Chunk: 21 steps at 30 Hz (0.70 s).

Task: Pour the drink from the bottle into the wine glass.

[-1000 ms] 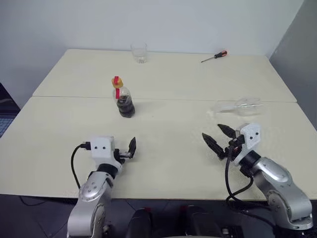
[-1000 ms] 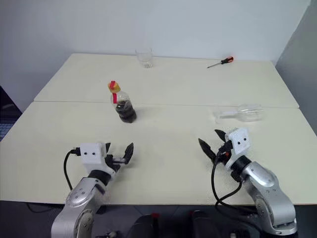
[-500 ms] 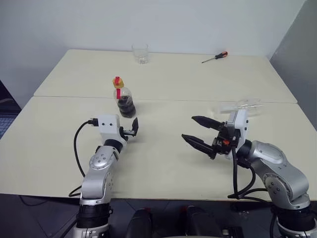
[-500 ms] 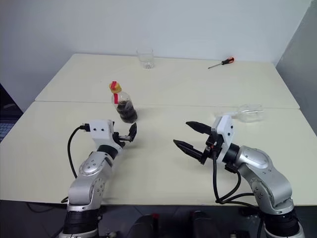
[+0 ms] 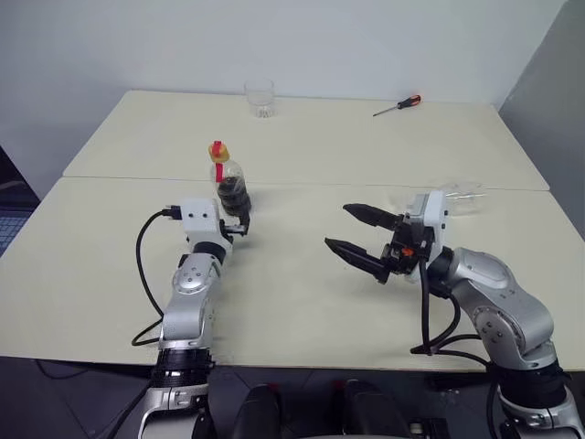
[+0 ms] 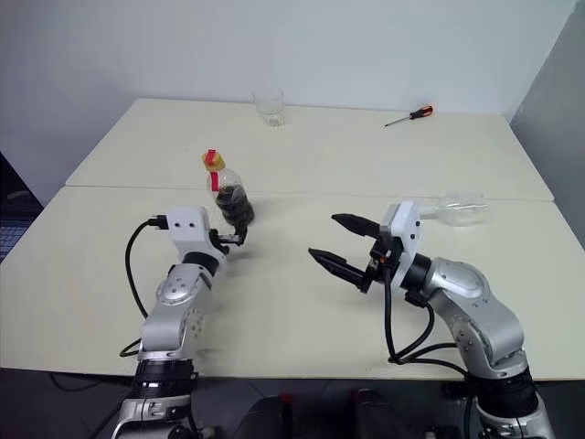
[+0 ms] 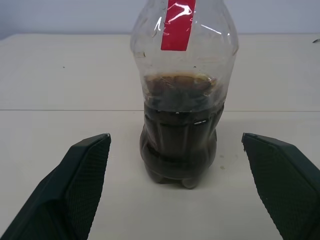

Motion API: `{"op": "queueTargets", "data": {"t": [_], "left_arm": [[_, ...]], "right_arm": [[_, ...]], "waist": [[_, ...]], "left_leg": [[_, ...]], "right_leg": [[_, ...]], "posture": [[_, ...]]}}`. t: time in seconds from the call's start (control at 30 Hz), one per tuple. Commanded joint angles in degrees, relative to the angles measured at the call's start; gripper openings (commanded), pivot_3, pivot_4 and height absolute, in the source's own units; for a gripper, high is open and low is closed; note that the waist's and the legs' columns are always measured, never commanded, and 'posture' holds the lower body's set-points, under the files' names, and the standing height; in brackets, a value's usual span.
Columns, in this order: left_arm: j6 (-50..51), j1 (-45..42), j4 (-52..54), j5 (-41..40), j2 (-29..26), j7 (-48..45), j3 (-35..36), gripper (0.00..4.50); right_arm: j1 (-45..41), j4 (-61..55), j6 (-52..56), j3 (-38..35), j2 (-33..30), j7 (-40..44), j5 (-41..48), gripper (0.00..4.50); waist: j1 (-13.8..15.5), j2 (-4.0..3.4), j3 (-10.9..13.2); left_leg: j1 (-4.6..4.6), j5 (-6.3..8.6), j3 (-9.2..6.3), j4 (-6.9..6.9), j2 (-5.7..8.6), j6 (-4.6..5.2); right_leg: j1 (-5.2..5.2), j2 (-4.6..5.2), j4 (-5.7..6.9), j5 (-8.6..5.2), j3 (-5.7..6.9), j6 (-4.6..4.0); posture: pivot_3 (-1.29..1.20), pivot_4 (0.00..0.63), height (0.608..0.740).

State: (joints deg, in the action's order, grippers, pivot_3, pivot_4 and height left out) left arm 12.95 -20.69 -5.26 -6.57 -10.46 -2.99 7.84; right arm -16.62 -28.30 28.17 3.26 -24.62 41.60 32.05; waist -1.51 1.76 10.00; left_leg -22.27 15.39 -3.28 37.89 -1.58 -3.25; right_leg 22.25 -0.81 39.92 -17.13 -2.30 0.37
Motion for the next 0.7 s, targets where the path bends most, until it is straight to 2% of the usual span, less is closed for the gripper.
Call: {"op": "queueTargets", "data": {"t": [0.03,0.7], "left_arm": [[-2.6,-2.9,-2.4,-0.2,0.0,-0.3,0.7,4.49],[-11.7,-15.2,-21.6,0.2,-1.9,-3.3,1.6,4.49]], "right_arm": [[-1.4,-0.3,-1.8,-0.3,0.1,-0.1,-0.4,3.79],[-3.3,-0.5,-1.1,0.2,1.3,-0.8,0.1,3.79]], "waist": [[0.0,0.00,0.0],[0.0,0.02,0.0]], "left_leg": [[0.00,0.00,0.00,0.00,0.00,0.00],[-0.05,0.00,-0.04,0.00,0.01,-0.01]], "right_leg": [[0.00,0.00,0.00,0.00,0.00,0.00],[0.02,0.00,-0.01,0.01,0.06,0.02]], "posture": [[0.00,0.150,0.740],[0.00,0.150,0.740]]}}
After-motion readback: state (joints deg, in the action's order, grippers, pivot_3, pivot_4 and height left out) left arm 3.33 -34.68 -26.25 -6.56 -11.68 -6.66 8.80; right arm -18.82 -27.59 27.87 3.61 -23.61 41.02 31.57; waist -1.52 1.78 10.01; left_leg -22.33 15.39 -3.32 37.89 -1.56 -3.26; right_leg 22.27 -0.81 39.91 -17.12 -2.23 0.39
